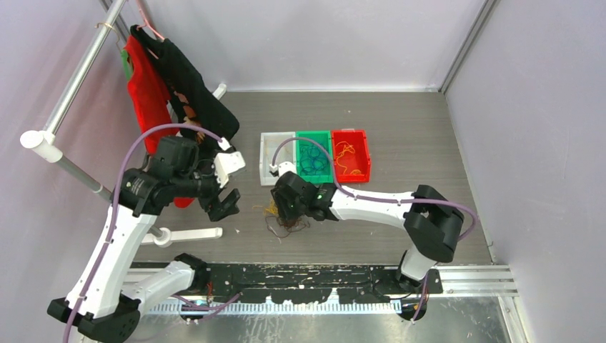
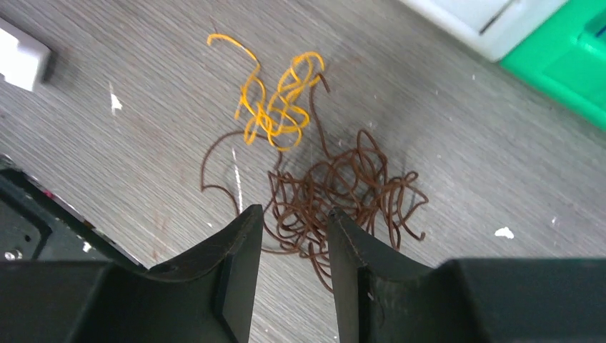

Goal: Untangle the cables
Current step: Untie the cable.

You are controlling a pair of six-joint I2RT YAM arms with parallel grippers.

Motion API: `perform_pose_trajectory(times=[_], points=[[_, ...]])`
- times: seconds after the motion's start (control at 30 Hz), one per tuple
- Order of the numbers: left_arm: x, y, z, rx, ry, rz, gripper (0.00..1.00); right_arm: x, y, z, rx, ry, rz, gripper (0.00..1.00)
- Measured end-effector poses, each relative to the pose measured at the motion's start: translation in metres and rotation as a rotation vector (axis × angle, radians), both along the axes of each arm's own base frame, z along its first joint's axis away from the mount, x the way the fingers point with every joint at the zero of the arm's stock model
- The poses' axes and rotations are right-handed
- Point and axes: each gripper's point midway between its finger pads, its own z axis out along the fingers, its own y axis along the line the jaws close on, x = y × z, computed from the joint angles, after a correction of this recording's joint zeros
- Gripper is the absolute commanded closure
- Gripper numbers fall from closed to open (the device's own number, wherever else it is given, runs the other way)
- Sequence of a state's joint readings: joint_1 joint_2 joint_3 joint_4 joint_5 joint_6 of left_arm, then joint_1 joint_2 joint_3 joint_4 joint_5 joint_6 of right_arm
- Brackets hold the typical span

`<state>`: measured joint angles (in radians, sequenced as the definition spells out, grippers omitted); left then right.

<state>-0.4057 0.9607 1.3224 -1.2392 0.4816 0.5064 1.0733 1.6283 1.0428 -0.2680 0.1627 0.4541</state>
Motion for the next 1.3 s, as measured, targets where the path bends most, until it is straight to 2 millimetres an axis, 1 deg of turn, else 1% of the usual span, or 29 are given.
perform_pose_trajectory(times=[0.07,0.17,0.23,0.3,0.37,0.43,0.5,0.53,0.57,0.63,0.7,0.87,0.93,1.0,1.07,1.13,1.2,1.3], points=[[-0.002,0.001,-0.001,0.000,-0.002,0.001,0.18,0.004,0.006,0.006,0.009,-0.016,0.009,0.57],[-0.002,0.002,-0.003,0.003,0.001,0.003,0.19,0.017,0.027,0.021,0.044,-0.054,0.028,0.59],[-0.002,0.002,-0.004,0.004,0.005,0.005,0.19,0.027,0.042,0.025,0.061,-0.073,0.034,0.60],[-0.001,0.002,-0.004,0.005,0.007,0.006,0.19,0.036,0.054,0.020,0.058,-0.079,0.040,0.62],[-0.001,0.002,-0.004,0.005,0.007,0.008,0.19,0.042,0.061,0.006,0.031,-0.075,0.048,0.64],[-0.001,0.003,-0.004,0.004,0.007,0.010,0.19,0.046,0.062,-0.015,-0.015,-0.061,0.056,0.67],[-0.001,0.003,-0.004,0.004,0.005,0.010,0.19,0.045,0.059,-0.034,-0.065,-0.044,0.066,0.71],[-0.002,0.003,-0.004,0.003,0.004,0.010,0.20,0.044,0.057,-0.041,-0.087,-0.035,0.070,0.75],[-0.002,0.003,-0.003,0.002,0.002,0.009,0.20,0.043,0.053,-0.047,-0.108,-0.026,0.073,0.81],[-0.003,0.003,-0.002,0.000,-0.001,0.009,0.20,0.042,0.049,-0.049,-0.126,-0.023,0.079,0.90],[-0.003,0.003,-0.002,-0.002,-0.003,0.009,0.21,0.044,0.050,-0.046,-0.126,-0.035,0.084,0.98],[-0.003,0.001,-0.001,-0.014,0.001,0.006,0.21,0.046,0.051,-0.035,-0.114,-0.055,0.084,0.99],[-0.003,0.000,0.000,-0.018,-0.001,0.004,0.21,0.046,0.052,-0.021,-0.087,-0.070,0.082,0.99],[-0.004,0.000,0.000,-0.021,-0.002,0.002,0.21,0.046,0.053,0.000,-0.043,-0.088,0.078,0.99],[-0.005,0.000,0.001,-0.024,-0.005,0.000,0.21,0.043,0.053,0.030,0.034,-0.116,0.075,0.99],[-0.006,-0.001,0.003,-0.031,-0.012,-0.003,0.21,0.039,0.053,0.055,0.110,-0.133,0.068,0.99],[-0.007,-0.001,0.005,-0.041,-0.020,-0.005,0.22,0.035,0.053,0.101,0.231,-0.177,0.064,0.99],[-0.008,-0.003,0.009,-0.061,-0.029,-0.002,0.22,0.025,0.049,0.151,0.382,-0.215,0.067,0.99]])
